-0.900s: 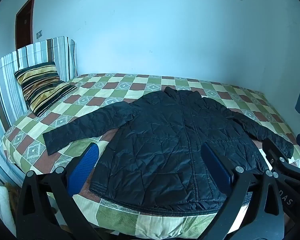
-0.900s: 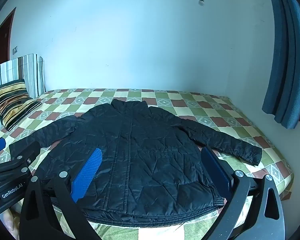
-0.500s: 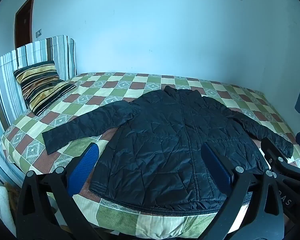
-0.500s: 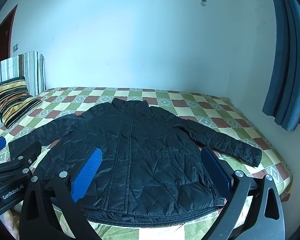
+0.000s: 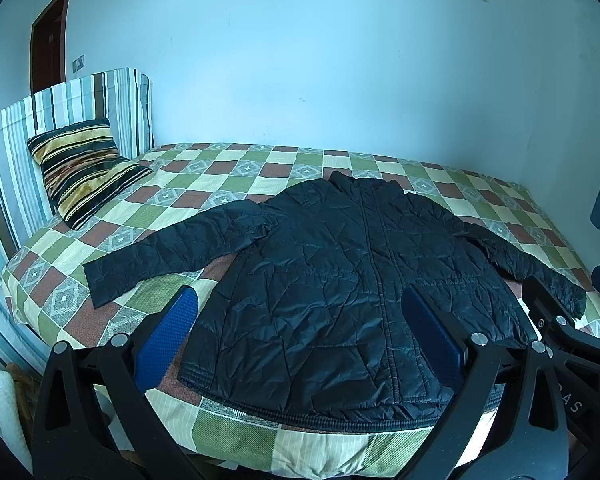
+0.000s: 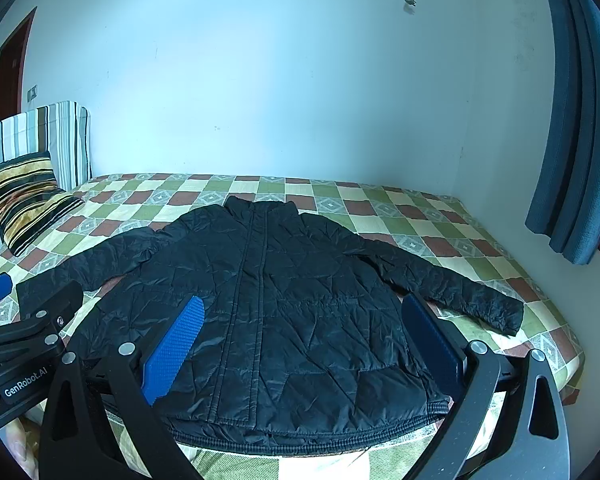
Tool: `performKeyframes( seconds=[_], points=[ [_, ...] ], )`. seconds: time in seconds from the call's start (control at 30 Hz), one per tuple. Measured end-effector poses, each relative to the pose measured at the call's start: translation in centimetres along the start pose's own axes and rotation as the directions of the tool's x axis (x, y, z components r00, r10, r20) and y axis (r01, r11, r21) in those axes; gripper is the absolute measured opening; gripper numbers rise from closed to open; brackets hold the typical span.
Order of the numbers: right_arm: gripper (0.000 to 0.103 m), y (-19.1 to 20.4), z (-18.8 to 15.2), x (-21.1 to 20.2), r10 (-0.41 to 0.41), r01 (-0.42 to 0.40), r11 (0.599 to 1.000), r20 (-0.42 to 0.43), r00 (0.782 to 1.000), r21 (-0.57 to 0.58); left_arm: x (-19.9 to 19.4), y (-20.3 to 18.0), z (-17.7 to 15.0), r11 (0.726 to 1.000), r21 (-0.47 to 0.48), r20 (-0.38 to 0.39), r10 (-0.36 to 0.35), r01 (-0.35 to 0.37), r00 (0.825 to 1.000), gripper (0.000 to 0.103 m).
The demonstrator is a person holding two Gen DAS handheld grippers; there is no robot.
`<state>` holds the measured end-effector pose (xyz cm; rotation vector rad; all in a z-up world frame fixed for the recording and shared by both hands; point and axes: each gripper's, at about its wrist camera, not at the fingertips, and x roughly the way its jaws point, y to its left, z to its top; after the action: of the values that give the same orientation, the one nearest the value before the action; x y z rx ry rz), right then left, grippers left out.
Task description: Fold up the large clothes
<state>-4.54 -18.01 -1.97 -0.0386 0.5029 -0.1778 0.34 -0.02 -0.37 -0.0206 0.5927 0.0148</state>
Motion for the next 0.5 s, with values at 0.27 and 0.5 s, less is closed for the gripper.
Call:
performKeyframes(
  seconds=[0.27,0.5],
  points=[
    [0.098,0.26,0.01,0.08,-0.001,0.001,1.000,-0.002,1.000,-0.002,0.08,0.17,-0.02,1.000,0.000,-0.001,0.001,-0.001,1.000,0.101],
    [0.098,0.04,0.03,0.23,-0.001,0.001,1.000,-0.005,1.000,-0.002,0.17,0.36,-0.02,1.000,-0.001,-0.003,0.001,-0.001,1.000,0.101]
  ],
)
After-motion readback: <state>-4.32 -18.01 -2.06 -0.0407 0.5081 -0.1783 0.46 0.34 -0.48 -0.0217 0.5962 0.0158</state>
